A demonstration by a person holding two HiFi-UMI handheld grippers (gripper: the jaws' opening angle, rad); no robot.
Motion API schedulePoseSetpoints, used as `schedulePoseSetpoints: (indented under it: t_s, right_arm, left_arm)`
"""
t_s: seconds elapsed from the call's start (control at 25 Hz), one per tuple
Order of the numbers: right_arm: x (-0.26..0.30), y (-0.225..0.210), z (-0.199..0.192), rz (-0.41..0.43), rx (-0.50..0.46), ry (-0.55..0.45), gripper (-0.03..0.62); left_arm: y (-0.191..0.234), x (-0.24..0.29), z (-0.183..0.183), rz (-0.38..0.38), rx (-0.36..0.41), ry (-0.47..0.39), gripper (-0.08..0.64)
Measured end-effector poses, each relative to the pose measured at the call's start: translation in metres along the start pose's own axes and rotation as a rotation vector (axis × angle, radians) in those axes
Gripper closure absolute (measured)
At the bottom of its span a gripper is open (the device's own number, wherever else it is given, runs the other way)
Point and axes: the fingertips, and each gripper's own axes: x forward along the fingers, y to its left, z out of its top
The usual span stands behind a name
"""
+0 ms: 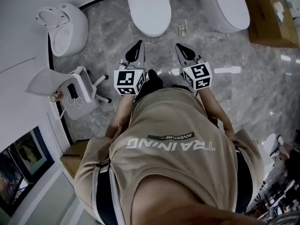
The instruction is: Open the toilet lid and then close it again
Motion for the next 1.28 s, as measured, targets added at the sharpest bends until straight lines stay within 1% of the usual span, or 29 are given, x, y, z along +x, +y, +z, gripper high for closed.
schedulePoseSetpoints:
  t_s: [0.12, 0.24, 0.32, 0.48, 0.64, 0.76, 1.0, 1.12, 1.28]
  right_arm:
    - [0.026, -0.004, 0.017, -0.027, -0.021, 0.0, 0.578]
    - [0.052, -0.007, 0.02, -0.049, -0.019, 0.016, 0.578]
    - [0.069, -0.009, 0.021, -0.064, -0.007, 0.024, 0.578]
    - [0.093, -0.013, 0.024, -0.072, 0.016, 0.039, 0.578]
    - [0.115, -0.037, 0.022, -0.068, 0.034, 0.073, 0.578]
    - [0.134, -0.054, 0.024, -0.049, 0.062, 0.081, 0.578]
    - [0.184, -0.099, 0.047, 0.026, 0.021, 0.083, 0.578]
    - [0.211, -0.127, 0.061, 0.059, -0.001, 0.081, 0.578]
    - [0.235, -0.152, 0.068, 0.1, 0.025, 0.088, 0.578]
  left_arm:
    - [0.021, 0.02, 0.008, -0.037, 0.051, -0.007, 0.555]
    - [0.044, 0.035, 0.007, -0.056, 0.068, 0.004, 0.555]
    - [0.06, 0.043, 0.003, -0.061, 0.063, 0.014, 0.555]
    - [0.088, 0.056, -0.007, -0.056, 0.027, 0.052, 0.555]
    - [0.103, 0.082, -0.004, -0.045, 0.02, 0.068, 0.555]
    - [0.115, 0.102, -0.003, -0.015, 0.022, 0.085, 0.555]
    - [0.137, 0.152, 0.014, 0.049, 0.004, 0.102, 0.555]
    - [0.146, 0.179, 0.024, 0.055, -0.005, 0.099, 0.555]
    - [0.151, 0.206, 0.026, 0.053, -0.046, 0.096, 0.555]
